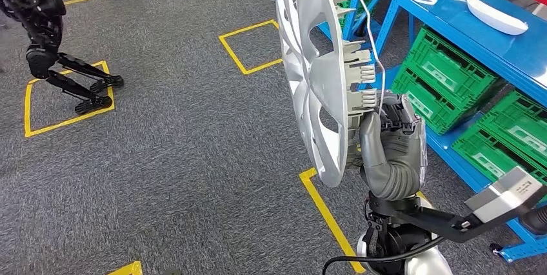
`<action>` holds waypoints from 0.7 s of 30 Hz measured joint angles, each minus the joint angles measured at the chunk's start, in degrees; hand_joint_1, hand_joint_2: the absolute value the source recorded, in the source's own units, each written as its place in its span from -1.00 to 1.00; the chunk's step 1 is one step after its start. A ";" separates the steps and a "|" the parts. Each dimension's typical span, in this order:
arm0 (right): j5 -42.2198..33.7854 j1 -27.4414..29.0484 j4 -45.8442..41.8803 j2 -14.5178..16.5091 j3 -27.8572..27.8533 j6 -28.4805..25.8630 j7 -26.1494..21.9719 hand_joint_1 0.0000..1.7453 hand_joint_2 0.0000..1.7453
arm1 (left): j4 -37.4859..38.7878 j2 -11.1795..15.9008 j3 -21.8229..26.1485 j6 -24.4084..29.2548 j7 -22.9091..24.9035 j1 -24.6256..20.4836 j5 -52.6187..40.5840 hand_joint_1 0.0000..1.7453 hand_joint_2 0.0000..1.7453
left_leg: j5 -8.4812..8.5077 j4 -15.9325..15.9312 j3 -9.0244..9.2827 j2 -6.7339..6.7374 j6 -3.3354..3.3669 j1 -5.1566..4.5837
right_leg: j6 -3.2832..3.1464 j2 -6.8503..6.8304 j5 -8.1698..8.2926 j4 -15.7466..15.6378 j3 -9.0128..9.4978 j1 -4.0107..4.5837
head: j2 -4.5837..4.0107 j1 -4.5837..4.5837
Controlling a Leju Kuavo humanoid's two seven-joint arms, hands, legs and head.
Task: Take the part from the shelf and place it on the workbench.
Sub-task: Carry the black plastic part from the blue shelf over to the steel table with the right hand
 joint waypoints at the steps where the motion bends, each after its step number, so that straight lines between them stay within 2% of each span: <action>1: -0.05 -0.01 0.00 0.01 -0.02 0.00 -0.02 1.00 1.00 | 0.00 -0.02 0.00 0.00 0.00 0.04 0.01 -1.00 1.00 | -0.30 -0.52 0.16 0.22 0.54 -0.26 | 0.38 -0.47 -0.14 -0.04 0.16 0.12 | 0.00 -0.04; 3: -0.21 -0.04 0.00 0.02 -0.04 0.01 -0.02 1.00 1.00 | 0.02 0.04 0.00 0.01 0.00 0.21 0.03 -1.00 1.00 | -0.29 -0.67 0.09 -1.05 1.54 -0.30 | 1.12 -1.15 -0.44 -0.25 0.60 -0.02 | 0.00 0.00; 4: -0.27 -0.04 0.01 0.03 -0.07 0.02 -0.03 1.00 1.00 | 0.03 0.07 0.00 0.01 0.00 0.26 0.03 -1.00 1.00 | -0.26 -0.78 0.15 -1.63 1.92 -0.26 | 1.41 -0.49 -0.97 0.10 0.62 -0.20 | 0.00 0.04; 5: -0.33 -0.04 0.01 0.04 -0.09 0.04 -0.05 1.00 1.00 | 0.03 0.10 0.00 0.01 0.00 0.22 0.04 -1.00 1.00 | -0.20 -0.90 0.22 -2.20 2.30 -0.18 | 1.57 0.82 -2.10 1.56 0.08 -0.33 | 0.00 0.17; 7: -0.42 0.05 0.03 0.05 -0.11 0.11 -0.13 1.00 1.00 | 0.03 0.09 0.00 0.00 0.00 0.07 0.04 -1.00 1.00 | -0.19 -0.97 0.29 -3.41 2.88 -0.23 | 1.53 3.99 -5.66 8.20 -3.03 -0.39 | 0.00 0.48; 8: -0.49 0.17 0.05 0.05 -0.11 0.15 -0.16 1.00 1.00 | 0.02 0.07 0.00 -0.01 0.00 0.03 0.05 -1.00 1.00 | -0.22 -0.95 0.29 -4.09 3.08 -0.36 | 1.42 4.77 -7.32 12.42 -5.21 -0.30 | 0.00 0.60; 9: -0.58 0.32 0.09 0.05 -0.11 0.18 -0.17 1.00 1.00 | 0.03 0.06 0.00 -0.01 0.00 0.04 0.07 -1.00 1.00 | -0.25 -0.92 0.30 -4.84 3.18 -0.51 | 1.29 5.05 -8.12 15.62 -7.01 -0.20 | 0.00 0.63; 10: -0.66 0.47 0.14 0.04 -0.11 0.19 -0.17 1.00 1.00 | 0.03 0.05 0.00 -0.02 0.00 0.07 0.09 -1.00 1.00 | -0.28 -0.87 0.32 -5.65 3.24 -0.64 | 1.12 5.15 -7.77 16.95 -8.04 -0.11 | 0.00 0.66; 11: -0.74 0.57 0.17 0.05 -0.11 0.20 -0.17 1.00 1.00 | 0.03 0.06 0.00 -0.02 0.00 0.10 0.13 -1.00 1.00 | -0.30 -0.80 0.36 -6.52 3.26 -0.75 | 0.88 5.34 -6.17 15.80 -7.93 -0.04 | 0.00 0.67; 12: -0.80 0.63 0.19 0.05 -0.12 0.20 -0.17 1.00 1.00 | 0.03 0.05 0.00 -0.02 0.00 0.09 0.17 -1.00 1.00 | -0.33 -0.71 0.42 -7.41 3.26 -0.83 | 0.57 5.81 -3.78 12.67 -6.89 0.00 | 0.00 0.67; 14: -0.88 0.66 0.21 0.05 -0.16 0.22 -0.20 1.00 1.00 | 0.01 -0.04 0.00 -0.01 0.00 0.04 0.31 -1.00 1.00 | -0.38 -0.48 0.29 -9.04 3.11 -0.84 | -0.06 8.40 0.31 5.14 -4.08 -0.02 | 0.00 0.59; 15: -0.95 0.66 0.22 0.05 -0.19 0.27 -0.22 1.00 1.00 | 0.01 -0.08 0.00 -0.01 0.00 0.03 0.40 -1.00 1.00 | -0.32 -0.38 0.06 -9.70 2.89 -0.76 | -0.18 9.47 1.13 2.70 -3.16 0.00 | 0.00 0.57; 16: -1.04 0.64 0.25 0.06 -0.21 0.34 -0.25 1.00 1.00 | 0.00 -0.11 0.00 -0.03 0.00 0.08 0.49 -1.00 1.00 | -0.22 -0.36 -0.25 -10.33 2.58 -0.59 | -0.21 10.13 1.24 1.53 -2.75 0.06 | 0.00 0.56; 18: -1.31 0.58 0.30 0.07 -0.26 0.49 -0.25 1.00 1.00 | 0.00 -0.10 0.00 -0.06 0.01 0.32 0.62 -1.00 1.00 | 0.02 -0.51 -0.60 -11.52 1.80 -0.30 | -0.28 9.21 1.17 0.73 -2.35 0.15 | 0.00 0.64; 19: -1.41 0.57 0.33 0.10 -0.28 0.55 -0.24 1.00 1.00 | 0.00 -0.08 0.00 -0.05 0.02 0.47 0.65 -1.00 1.00 | -0.10 -0.42 -0.66 -11.18 1.44 -0.36 | -0.50 8.49 1.30 0.31 -2.00 0.10 | 0.00 0.61; 21: -1.50 0.50 0.37 0.21 -0.31 0.63 -0.26 1.00 1.00 | 0.00 -0.03 0.00 -0.03 0.02 0.48 0.71 -1.00 1.00 | -1.75 2.05 -1.69 -8.44 0.81 -0.60 | -0.98 6.84 1.49 -0.61 -1.06 -0.12 | 0.00 0.15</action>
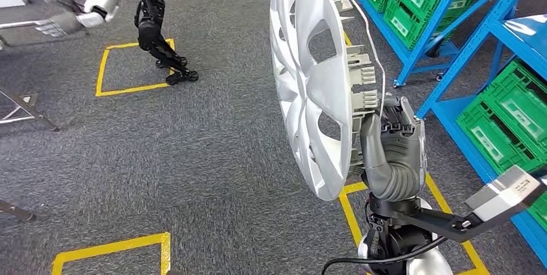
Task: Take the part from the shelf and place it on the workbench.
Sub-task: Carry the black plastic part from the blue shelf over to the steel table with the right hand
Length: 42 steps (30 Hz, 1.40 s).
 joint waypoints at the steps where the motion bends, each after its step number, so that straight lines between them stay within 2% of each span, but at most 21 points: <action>1: -0.01 -0.07 0.04 0.07 -0.01 0.05 -0.02 1.00 1.00 | 0.00 -0.02 0.00 0.01 -0.01 -0.08 0.05 -1.00 1.00 | -1.47 2.84 -1.34 1.86 -0.29 -0.01 | -0.14 -0.84 -0.06 -0.17 0.33 0.06 | 0.00 -0.25; 3: -0.16 -0.23 0.24 0.16 -0.03 0.15 -0.05 1.00 1.00 | -0.01 -0.05 0.00 0.00 -0.04 -0.19 0.32 -1.00 1.00 | -3.97 9.18 -4.50 3.58 -0.83 0.34 | -0.25 -2.58 -0.28 -0.17 0.62 0.12 | 0.00 -0.53; 4: -0.27 -0.28 0.40 0.20 -0.03 0.20 -0.05 1.00 1.00 | -0.02 -0.07 0.00 0.00 -0.09 -0.13 0.47 -1.00 1.00 | -4.11 10.72 -5.30 3.89 -1.04 0.52 | -0.20 -3.39 -0.42 -0.13 0.69 0.12 | 0.00 -0.59; 5: -0.40 -0.32 0.56 0.23 -0.03 0.22 -0.05 1.00 1.00 | -0.02 -0.07 0.00 0.00 -0.16 -0.05 0.65 -1.00 1.00 | -3.26 10.24 -5.07 4.12 -1.20 0.68 | -0.07 -4.13 -0.57 -0.07 0.77 0.09 | 0.00 -0.63; 8: -0.60 -0.55 0.77 0.29 -0.04 0.31 -0.04 1.00 1.00 | -0.03 -0.08 0.00 0.01 -0.43 0.03 0.96 -1.00 1.00 | 1.09 1.02 -0.25 6.59 -1.20 0.72 | 0.73 -6.08 -1.36 0.33 1.22 0.11 | 0.00 -0.73; 10: -0.66 -0.91 0.79 0.32 -0.06 0.42 -0.03 1.00 1.00 | -0.04 -0.15 0.00 0.00 -0.49 0.01 1.05 -1.00 1.00 | 1.62 -2.24 1.36 7.87 -0.28 0.33 | 1.42 -7.07 -1.84 0.53 1.49 0.37 | 0.00 -0.76; 12: -0.69 -1.32 0.81 0.34 -0.07 0.51 0.00 1.00 1.00 | -0.03 -0.14 0.00 -0.02 -0.44 0.16 1.16 -1.00 1.00 | 1.45 -2.28 1.31 7.02 0.85 0.06 | 2.05 -7.81 -2.09 0.38 1.81 0.37 | 0.00 -0.68; 15: -0.67 -1.75 0.87 0.38 -0.05 0.58 0.19 1.00 1.00 | 0.01 -0.05 0.02 -0.02 -0.26 0.32 1.67 -1.00 1.00 | 1.46 -2.46 1.52 5.43 1.90 0.22 | 2.74 -4.99 -4.54 3.17 0.90 -0.08 | 0.00 -0.41; 17: -0.66 -1.79 0.89 0.38 -0.04 0.59 0.28 1.00 1.00 | 0.03 -0.03 0.04 -0.07 -0.23 0.24 2.04 -1.00 1.00 | 1.43 -2.49 1.54 4.29 2.36 0.13 | 2.58 -2.39 -8.14 10.60 -2.78 -0.08 | 0.00 -0.14; 19: -0.67 -1.80 0.92 0.38 -0.03 0.58 0.40 1.00 1.00 | 0.05 -0.01 0.05 -0.09 -0.26 0.23 2.40 -1.00 1.00 | 1.38 -2.46 1.59 2.89 2.60 -0.19 | 2.22 -1.80 -9.80 17.21 -6.56 0.09 | 0.00 -0.02; 21: -0.81 -1.95 0.96 0.38 -0.03 0.59 0.72 1.00 1.00 | 0.08 0.02 0.10 -0.02 -0.58 0.27 3.10 -1.00 1.00 | 1.34 -2.42 1.78 1.26 2.66 -0.44 | 1.55 -1.30 -6.79 15.50 -6.65 0.36 | 0.00 -0.01; 24: -1.03 -2.54 1.03 0.38 -0.03 0.63 1.06 1.00 1.00 | 0.09 -0.11 0.29 -0.28 -1.56 0.21 4.05 -1.00 1.00 | 1.36 -2.31 1.73 -1.04 2.49 -0.44 | 0.46 2.66 -0.35 4.65 -2.77 0.69 | 0.00 -0.10; 26: -1.12 -2.87 1.13 0.38 -0.02 0.69 1.09 1.00 1.00 | 0.09 -0.34 0.40 -0.49 -1.81 0.27 4.31 -1.00 1.00 | 1.59 -2.29 1.16 -2.35 1.96 -0.15 | 0.33 3.87 0.04 1.98 -1.82 0.84 | 0.00 -0.07; 28: -1.29 -3.01 1.21 0.39 0.00 0.73 1.11 1.00 1.00 | 0.10 -0.54 0.44 -0.49 -1.85 0.65 4.55 -1.00 1.00 | 1.71 -2.35 0.87 -3.28 1.31 0.09 | 0.21 2.35 -0.02 1.01 -1.28 0.90 | 0.00 0.12; 30: -1.42 -3.02 1.35 0.45 0.02 0.73 1.11 1.00 1.00 | 0.11 -0.60 0.44 -0.48 -1.84 0.99 4.66 -1.00 1.00 | 0.42 -0.66 0.18 -1.04 0.74 -0.18 | -0.22 0.67 0.24 -0.04 -0.41 0.73 | 0.00 -0.10; 32: -1.54 -2.99 1.54 0.51 0.04 0.68 1.09 1.00 1.00 | 0.11 -0.62 0.44 -0.48 -1.84 1.01 4.72 -1.00 1.00 | -2.73 5.18 -2.53 2.55 0.13 -0.24 | -0.53 -1.14 0.19 -0.52 0.24 0.72 | 0.00 -0.40; 34: -1.76 -2.90 1.80 0.52 0.04 0.54 1.09 1.00 1.00 | 0.11 -0.62 0.44 -0.46 -1.84 1.13 4.87 -1.00 1.00 | -4.85 11.20 -5.55 3.81 -0.52 0.23 | -0.50 -2.98 -0.09 -0.43 0.44 0.70 | 0.00 -0.46; 35: -1.86 -2.86 1.97 0.53 0.03 0.46 1.09 1.00 1.00 | 0.13 -0.62 0.45 -0.45 -1.83 1.29 4.94 -1.00 1.00 | -4.56 11.87 -5.92 4.04 -0.81 0.49 | -0.37 -3.78 -0.25 -0.34 0.48 0.62 | 0.00 -0.46; 38: -1.98 -2.77 2.35 0.55 0.01 0.26 1.08 1.00 1.00 | 0.18 -0.58 0.46 -0.41 -1.80 1.63 5.05 -1.00 1.00 | -0.03 3.46 -1.41 6.17 -1.39 0.80 | 0.45 -5.75 -1.06 0.22 0.73 0.35 | 0.00 -0.48; 40: -2.08 -2.67 2.53 0.57 -0.01 0.15 1.07 1.00 1.00 | 0.20 -0.58 0.46 -0.34 -1.79 1.59 5.05 -1.00 1.00 | 1.32 -1.40 1.20 7.71 -0.81 0.49 | 1.22 -6.77 -1.71 0.70 0.95 0.47 | 0.00 -0.49; 42: -2.19 -2.59 2.69 0.60 -0.02 0.12 1.05 1.00 1.00 | 0.25 -0.51 0.46 -0.21 -1.78 1.72 5.06 -1.00 1.00 | 1.07 -2.00 1.38 7.20 0.28 0.20 | 1.81 -7.59 -2.02 0.74 1.28 0.55 | 0.00 -0.47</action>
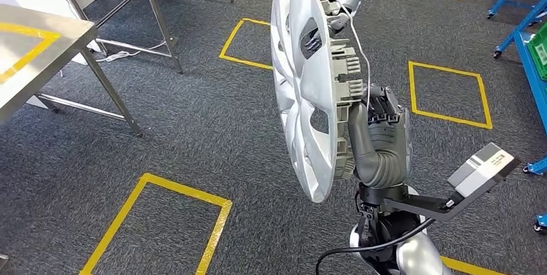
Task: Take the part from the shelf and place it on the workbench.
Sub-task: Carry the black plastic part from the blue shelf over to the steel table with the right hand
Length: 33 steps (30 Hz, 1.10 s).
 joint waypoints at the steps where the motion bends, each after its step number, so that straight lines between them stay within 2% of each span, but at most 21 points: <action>1: -0.03 0.02 0.06 0.02 0.00 -0.01 -0.01 1.00 1.00 | 0.05 0.06 0.00 0.05 0.03 0.11 0.01 -1.00 1.00 | -0.05 -0.05 0.06 -0.54 0.44 0.02 | 0.33 -0.25 -0.21 -0.08 0.22 -0.12 | 0.00 0.02; 2: -0.05 0.02 0.12 0.04 0.00 -0.01 -0.01 1.00 1.00 | 0.11 0.10 0.00 0.10 0.05 0.17 0.01 -1.00 1.00 | -0.06 -0.11 0.15 -1.05 0.82 0.06 | 0.61 0.28 -0.72 0.25 0.27 -0.29 | 0.00 0.05; 4: -0.05 0.08 0.21 0.07 -0.01 -0.01 -0.02 1.00 1.00 | 0.17 0.12 0.00 0.06 0.08 0.08 0.01 -1.00 1.00 | -0.05 -0.28 0.36 -2.14 1.52 0.23 | 0.94 2.92 -3.26 4.00 -1.30 -0.55 | 0.00 0.33; 5: -0.05 0.17 0.27 0.07 -0.01 -0.02 -0.03 1.00 1.00 | 0.18 0.10 0.00 -0.01 0.07 0.01 0.00 -1.00 1.00 | -0.10 -0.27 0.37 -2.67 1.76 0.17 | 0.89 4.48 -5.04 7.66 -3.09 -0.58 | 0.00 0.54; 7: -0.05 0.45 0.46 0.07 -0.01 -0.06 -0.03 1.00 1.00 | 0.19 0.07 0.00 -0.22 0.08 -0.04 0.02 -1.00 1.00 | -0.17 -0.26 0.41 -3.96 2.06 -0.05 | 0.68 5.74 -7.45 15.04 -7.15 -0.54 | 0.00 0.81; 8: -0.05 0.61 0.58 0.07 -0.01 -0.08 -0.03 1.00 1.00 | 0.19 0.07 0.00 -0.32 0.11 -0.01 0.05 -1.00 1.00 | -0.19 -0.25 0.47 -4.70 2.12 -0.18 | 0.51 5.90 -7.16 16.51 -8.27 -0.50 | 0.00 0.85; 9: -0.05 0.74 0.68 0.07 -0.01 -0.09 -0.03 1.00 1.00 | 0.19 0.06 0.00 -0.39 0.15 0.02 0.08 -1.00 1.00 | -0.21 -0.24 0.55 -5.51 2.14 -0.28 | 0.26 6.08 -5.67 15.69 -8.34 -0.46 | 0.00 0.85; 10: -0.06 0.82 0.74 0.07 -0.01 -0.09 -0.03 1.00 1.00 | 0.19 0.04 0.00 -0.44 0.18 0.02 0.13 -1.00 1.00 | -0.23 -0.23 0.65 -6.34 2.12 -0.32 | -0.04 6.48 -3.35 12.81 -7.42 -0.40 | 0.00 0.84; 12: -0.07 0.89 0.80 0.07 -0.01 -0.08 -0.04 1.00 1.00 | 0.19 -0.01 0.00 -0.52 0.21 -0.01 0.26 -1.00 1.00 | -0.25 -0.18 0.68 -7.88 1.94 -0.27 | -0.56 8.82 0.90 5.38 -4.69 -0.32 | 0.00 0.78; 14: -0.07 0.89 0.86 0.08 0.01 -0.05 -0.09 1.00 1.00 | 0.19 -0.05 0.00 -0.60 0.24 0.04 0.44 -1.00 1.00 | -0.09 -0.16 0.29 -9.17 1.42 0.02 | -0.76 10.50 2.03 1.55 -3.15 -0.15 | 0.00 0.84; 16: -0.07 0.86 0.90 0.09 0.02 0.01 -0.12 1.00 1.00 | 0.19 -0.09 0.00 -0.69 0.27 0.32 0.63 -1.00 1.00 | 0.18 -0.33 -0.08 -10.40 0.62 0.29 | -0.98 9.64 1.74 0.70 -2.68 0.01 | 0.00 0.98; 17: -0.10 0.86 0.90 0.13 0.03 0.05 -0.12 1.00 1.00 | 0.20 -0.08 0.00 -0.74 0.28 0.48 0.74 -1.00 1.00 | 0.03 -0.24 -0.19 -10.14 0.29 0.23 | -1.24 8.88 1.81 0.22 -2.39 -0.02 | 0.00 0.98; 19: -0.19 0.91 0.91 0.21 0.07 0.14 -0.14 1.00 1.00 | 0.21 -0.05 0.00 -0.82 0.28 0.59 0.95 -1.00 1.00 | -1.86 2.35 -1.20 -7.36 -0.18 -0.09 | -1.76 7.26 2.07 -0.84 -1.58 -0.19 | 0.00 0.72; 21: -0.25 0.99 0.92 0.26 0.09 0.19 -0.16 1.00 1.00 | 0.21 -0.04 0.00 -0.87 0.27 0.47 1.04 -1.00 1.00 | -5.33 9.09 -4.19 -4.11 -0.56 -0.14 | -2.04 5.54 2.02 -1.10 -1.11 -0.12 | 0.00 0.44; 23: -0.35 1.05 0.98 0.27 0.11 0.21 -0.15 1.00 1.00 | 0.21 -0.04 0.00 -0.90 0.28 0.48 1.11 -1.00 1.00 | -6.91 14.29 -6.64 -3.24 -0.99 0.08 | -2.06 3.88 1.81 -0.99 -1.03 -0.09 | 0.00 0.41; 24: -0.49 1.06 1.02 0.28 0.13 0.24 -0.15 1.00 1.00 | 0.21 -0.04 0.00 -0.91 0.29 0.53 1.16 -1.00 1.00 | -6.19 14.10 -6.49 -3.08 -1.18 0.21 | -1.95 3.15 1.67 -0.90 -0.99 -0.13 | 0.00 0.41; 26: -0.74 1.08 1.07 0.34 0.14 0.28 -0.14 1.00 1.00 | 0.21 -0.02 0.01 -0.93 0.38 0.60 1.24 -1.00 1.00 | -2.59 7.77 -3.09 -1.81 -1.36 0.37 | -1.54 1.89 1.26 -0.61 -0.78 -0.25 | 0.00 0.39; 28: -0.88 1.08 1.07 0.41 0.16 0.37 -0.15 1.00 1.00 | 0.20 -0.03 0.02 -0.95 0.49 0.49 1.27 -1.00 1.00 | -0.42 1.27 0.33 0.45 -0.83 -0.02 | -0.89 0.82 0.73 -0.19 -0.56 -0.05 | 0.00 0.34; 29: -0.93 1.07 1.07 0.43 0.17 0.45 -0.14 1.00 1.00 | 0.19 -0.04 0.02 -0.97 0.52 0.44 1.32 -1.00 1.00 | -0.30 -0.13 0.99 1.08 -0.37 -0.23 | -0.59 0.37 0.54 -0.06 -0.46 0.09 | 0.00 0.37; 31: -1.06 1.05 1.07 0.50 0.20 0.66 -0.14 1.00 1.00 | 0.20 -0.02 0.02 -1.01 0.62 0.49 1.46 -1.00 1.00 | -0.50 -0.29 0.88 0.31 0.70 -0.44 | -0.05 -0.59 0.34 -0.09 -0.20 0.15 | 0.00 0.44; 33: -1.19 1.02 1.07 0.57 0.19 0.82 -0.16 1.00 1.00 | 0.21 0.05 0.02 -1.02 0.76 0.62 1.61 -1.00 1.00 | -0.41 -0.48 0.98 -0.86 1.44 -0.26 | 0.53 0.35 -0.64 0.62 -0.17 -0.11 | 0.00 0.56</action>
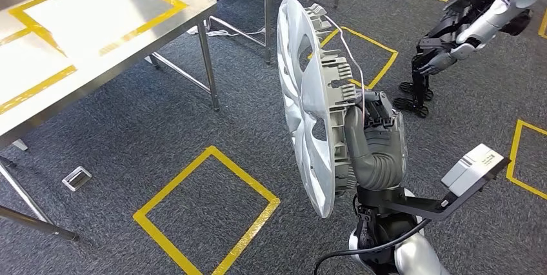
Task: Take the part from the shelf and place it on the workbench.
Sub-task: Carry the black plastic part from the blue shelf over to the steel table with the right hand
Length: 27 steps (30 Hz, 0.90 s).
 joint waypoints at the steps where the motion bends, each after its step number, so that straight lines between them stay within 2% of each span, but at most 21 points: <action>1: -0.04 0.00 0.01 0.01 -0.01 0.06 -0.02 1.00 1.00 | 0.00 0.02 0.01 0.00 0.08 -0.03 0.04 -1.00 1.00 | 0.07 -0.10 0.09 -0.58 0.32 0.14 | 0.22 1.39 -1.19 1.67 -0.66 -0.12 | 0.00 0.15; 3: -0.11 0.04 0.07 0.01 -0.02 0.15 -0.06 1.00 1.00 | -0.01 -0.03 0.02 -0.04 0.17 -0.18 0.09 -1.00 1.00 | 0.10 -0.13 0.13 -1.77 0.76 0.19 | 0.30 4.45 -4.58 8.35 -3.91 -0.20 | 0.00 0.54; 4: -0.16 0.10 0.11 0.02 -0.02 0.19 -0.07 1.00 1.00 | -0.01 -0.06 0.02 -0.07 0.23 -0.23 0.10 -1.00 1.00 | 0.09 -0.11 0.13 -2.46 0.88 0.12 | 0.26 5.07 -5.88 12.13 -5.92 -0.17 | 0.00 0.70; 5: -0.21 0.16 0.18 0.02 -0.02 0.23 -0.08 1.00 1.00 | -0.01 -0.08 0.02 -0.09 0.28 -0.24 0.15 -1.00 1.00 | 0.08 -0.09 0.15 -3.21 0.94 0.03 | 0.17 5.37 -6.31 14.72 -7.44 -0.14 | 0.00 0.76; 6: -0.25 0.23 0.23 0.02 -0.02 0.26 -0.08 1.00 1.00 | 0.00 -0.09 0.02 -0.09 0.33 -0.23 0.20 -1.00 1.00 | 0.06 -0.07 0.20 -4.01 0.97 -0.05 | 0.00 5.52 -5.55 15.31 -8.07 -0.11 | 0.00 0.78; 7: -0.26 0.28 0.27 0.02 -0.02 0.28 -0.08 1.00 1.00 | -0.01 -0.08 0.01 -0.08 0.37 -0.23 0.24 -1.00 1.00 | 0.05 -0.05 0.27 -4.84 0.97 -0.09 | -0.24 5.77 -3.71 13.62 -7.64 -0.09 | 0.00 0.80; 8: -0.26 0.29 0.30 0.02 -0.03 0.30 -0.09 1.00 1.00 | -0.01 -0.09 0.01 -0.08 0.38 -0.24 0.27 -1.00 1.00 | 0.03 -0.04 0.36 -5.64 0.95 -0.09 | -0.51 6.43 -1.21 10.12 -6.36 -0.08 | 0.00 0.81; 10: -0.38 0.28 0.32 0.02 -0.05 0.32 -0.17 1.00 1.00 | -0.02 -0.15 0.01 -0.08 0.40 -0.28 0.26 -1.00 1.00 | 0.06 0.03 0.28 -7.14 0.67 0.00 | -0.94 8.96 2.17 3.24 -3.57 -0.08 | 0.00 0.75; 11: -0.55 0.28 0.33 0.02 -0.07 0.35 -0.27 1.00 1.00 | -0.02 -0.19 0.01 -0.09 0.43 -0.28 0.25 -1.00 1.00 | 0.13 0.06 0.07 -7.79 0.40 0.13 | -1.07 9.83 2.75 1.29 -2.78 -0.02 | 0.00 0.73; 12: -0.75 0.28 0.33 0.02 -0.08 0.38 -0.40 1.00 1.00 | -0.02 -0.22 0.00 -0.11 0.46 -0.24 0.24 -1.00 1.00 | 0.26 0.07 -0.20 -8.40 0.04 0.29 | -1.19 10.15 2.58 0.58 -2.47 0.07 | 0.00 0.74; 14: -1.18 0.26 0.33 0.05 -0.11 0.45 -0.64 1.00 1.00 | -0.02 -0.21 -0.01 -0.15 0.54 -0.04 0.23 -1.00 1.00 | 0.37 0.01 -0.61 -9.24 -0.69 0.51 | -1.58 8.89 2.47 -0.26 -2.19 0.12 | 0.00 0.85; 15: -1.33 0.27 0.33 0.11 -0.13 0.46 -0.72 1.00 1.00 | -0.02 -0.19 -0.02 -0.16 0.55 0.06 0.23 -1.00 1.00 | 0.02 0.29 -0.79 -8.51 -1.01 0.39 | -1.82 8.19 2.49 -0.77 -1.92 0.03 | 0.00 0.80; 16: -1.46 0.29 0.34 0.17 -0.15 0.48 -0.79 1.00 1.00 | -0.02 -0.15 -0.02 -0.16 0.56 0.09 0.23 -1.00 1.00 | -0.92 1.47 -1.30 -7.10 -1.31 0.23 | -2.06 7.39 2.58 -1.26 -1.61 -0.07 | 0.00 0.66; 18: -1.91 0.41 0.36 0.32 -0.19 0.50 -1.07 1.00 1.00 | -0.02 -0.12 -0.02 -0.15 0.56 -0.07 0.24 -1.00 1.00 | -4.21 7.11 -3.74 -3.72 -1.89 0.09 | -2.38 5.96 2.63 -1.68 -1.21 -0.12 | 0.00 0.40; 19: -2.29 0.51 0.37 0.37 -0.22 0.52 -1.29 1.00 1.00 | -0.02 -0.12 -0.02 -0.13 0.56 -0.17 0.25 -1.00 1.00 | -5.84 10.77 -5.39 -2.88 -2.18 0.21 | -2.44 5.29 2.56 -1.65 -1.14 -0.11 | 0.00 0.35; 20: -2.71 0.67 0.39 0.43 -0.26 0.54 -1.52 1.00 1.00 | -0.02 -0.12 -0.02 -0.10 0.62 -0.21 0.29 -1.00 1.00 | -6.71 13.54 -6.62 -2.55 -2.43 0.35 | -2.43 4.73 2.47 -1.60 -1.10 -0.12 | 0.00 0.34; 21: -3.06 0.83 0.42 0.50 -0.29 0.56 -1.72 1.00 1.00 | -0.02 -0.11 -0.03 -0.08 0.71 -0.17 0.33 -1.00 1.00 | -6.48 14.50 -6.95 -2.37 -2.64 0.49 | -2.36 4.26 2.38 -1.54 -1.05 -0.16 | 0.00 0.34; 22: -3.34 0.96 0.46 0.55 -0.31 0.57 -1.83 1.00 1.00 | -0.02 -0.10 -0.03 -0.06 0.79 -0.11 0.37 -1.00 1.00 | -5.23 13.30 -6.24 -2.26 -2.79 0.62 | -2.23 3.92 2.26 -1.45 -0.99 -0.22 | 0.00 0.35; 24: -3.60 1.07 0.52 0.65 -0.33 0.61 -1.92 1.00 1.00 | -0.02 -0.07 -0.04 -0.03 0.91 -0.06 0.41 -1.00 1.00 | -1.57 6.39 -2.51 -1.86 -2.85 0.76 | -1.81 3.51 1.88 -1.18 -0.80 -0.35 | 0.00 0.34; 25: -3.67 1.05 0.53 0.71 -0.34 0.63 -1.97 1.00 1.00 | -0.02 -0.06 -0.04 -0.02 0.93 -0.09 0.41 -1.00 1.00 | -0.48 3.10 -0.79 -1.66 -2.68 0.69 | -1.53 3.40 1.67 -0.95 -0.79 -0.31 | 0.00 0.30; 27: -3.70 1.06 0.57 0.85 -0.37 0.67 -2.11 1.00 1.00 | -0.02 -0.07 -0.04 -0.05 1.03 -0.11 0.44 -1.00 1.00 | -0.40 0.14 0.67 -1.38 -1.95 0.48 | -0.98 3.28 1.33 -0.61 -0.90 -0.16 | 0.00 0.29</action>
